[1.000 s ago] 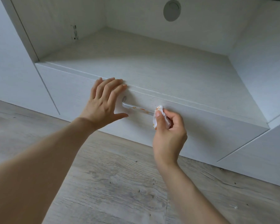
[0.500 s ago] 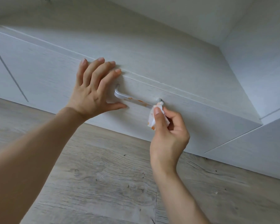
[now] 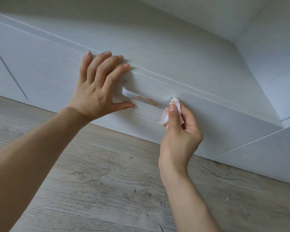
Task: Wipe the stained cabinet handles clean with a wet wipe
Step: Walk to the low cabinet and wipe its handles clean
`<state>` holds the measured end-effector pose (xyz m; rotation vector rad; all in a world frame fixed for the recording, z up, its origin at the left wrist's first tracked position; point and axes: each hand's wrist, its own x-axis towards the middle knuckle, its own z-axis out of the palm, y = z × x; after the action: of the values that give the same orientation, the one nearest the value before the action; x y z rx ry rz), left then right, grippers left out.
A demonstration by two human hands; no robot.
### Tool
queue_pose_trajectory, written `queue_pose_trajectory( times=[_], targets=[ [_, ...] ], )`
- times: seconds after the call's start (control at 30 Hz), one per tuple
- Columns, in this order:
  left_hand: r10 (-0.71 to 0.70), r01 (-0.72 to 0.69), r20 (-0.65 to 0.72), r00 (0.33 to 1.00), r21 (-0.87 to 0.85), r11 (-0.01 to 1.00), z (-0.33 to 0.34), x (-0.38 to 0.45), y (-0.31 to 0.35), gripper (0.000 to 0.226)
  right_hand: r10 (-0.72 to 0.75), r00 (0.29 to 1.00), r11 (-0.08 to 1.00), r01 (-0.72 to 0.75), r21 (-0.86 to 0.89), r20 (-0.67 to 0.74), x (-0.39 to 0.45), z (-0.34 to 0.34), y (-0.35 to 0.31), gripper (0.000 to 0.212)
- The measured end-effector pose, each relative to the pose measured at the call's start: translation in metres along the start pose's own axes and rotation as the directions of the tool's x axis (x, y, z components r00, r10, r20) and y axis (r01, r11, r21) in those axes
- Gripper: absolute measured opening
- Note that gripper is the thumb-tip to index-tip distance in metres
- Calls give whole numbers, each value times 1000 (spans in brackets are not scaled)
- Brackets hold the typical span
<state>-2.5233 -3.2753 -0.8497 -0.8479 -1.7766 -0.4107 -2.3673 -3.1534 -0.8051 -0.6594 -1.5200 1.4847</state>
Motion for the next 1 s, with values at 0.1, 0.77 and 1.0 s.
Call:
queue_pose_trajectory(
  times=[0.1, 0.77, 1.0],
  targets=[
    [9, -9, -7, 1000, -13, 1000, 0, 0, 0, 91, 22, 1000, 999, -22, 34, -20, -4, 2, -2, 10],
    [7, -7, 12, 1000, -30, 1000, -1, 0, -3, 88, -14, 1000, 1000, 14, 17, 20, -17, 5, 0, 14],
    [39, -39, 16, 999, -25, 999, -2, -2, -8, 83, -216, 976, 970, 210, -125, -35, -11, 7, -7, 15]
  ],
)
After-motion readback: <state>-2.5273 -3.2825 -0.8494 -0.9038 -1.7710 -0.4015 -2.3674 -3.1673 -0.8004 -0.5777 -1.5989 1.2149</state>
